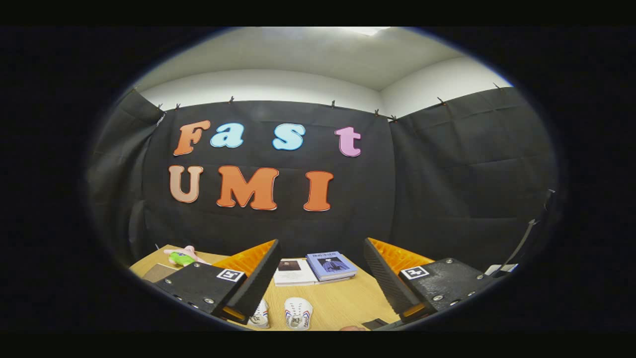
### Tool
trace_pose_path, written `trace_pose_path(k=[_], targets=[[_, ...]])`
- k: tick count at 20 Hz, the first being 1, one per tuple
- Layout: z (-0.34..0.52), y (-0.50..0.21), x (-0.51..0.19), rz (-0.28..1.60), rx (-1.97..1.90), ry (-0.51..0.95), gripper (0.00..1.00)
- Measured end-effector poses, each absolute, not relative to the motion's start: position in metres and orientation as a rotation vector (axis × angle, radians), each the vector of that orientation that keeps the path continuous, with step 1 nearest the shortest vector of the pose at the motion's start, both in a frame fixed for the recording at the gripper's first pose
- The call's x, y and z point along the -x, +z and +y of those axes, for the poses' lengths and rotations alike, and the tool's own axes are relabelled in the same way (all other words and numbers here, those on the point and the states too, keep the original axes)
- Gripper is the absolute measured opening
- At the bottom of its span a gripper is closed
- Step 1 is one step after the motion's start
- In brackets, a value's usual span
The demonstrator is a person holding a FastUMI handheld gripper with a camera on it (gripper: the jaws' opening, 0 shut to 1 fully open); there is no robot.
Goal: Open the storage box then place both shoes into the box .Put the left shoe in first, then the right shoe, with the right side of both shoes facing outward in a uniform manner.
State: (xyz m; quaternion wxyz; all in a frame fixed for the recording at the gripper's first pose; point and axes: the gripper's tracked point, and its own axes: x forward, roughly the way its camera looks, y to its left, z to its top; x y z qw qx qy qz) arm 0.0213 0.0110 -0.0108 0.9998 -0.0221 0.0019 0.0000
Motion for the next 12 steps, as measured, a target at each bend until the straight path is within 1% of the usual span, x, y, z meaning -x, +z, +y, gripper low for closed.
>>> trace_pose_path(k=[8, 12], targets=[[0.015, -0.015, -0.026, 0.003, 0.019, 0.004, 0.98], [0.015, -0.038, -0.031, 0.052, -0.056, 0.017, 0.99]])
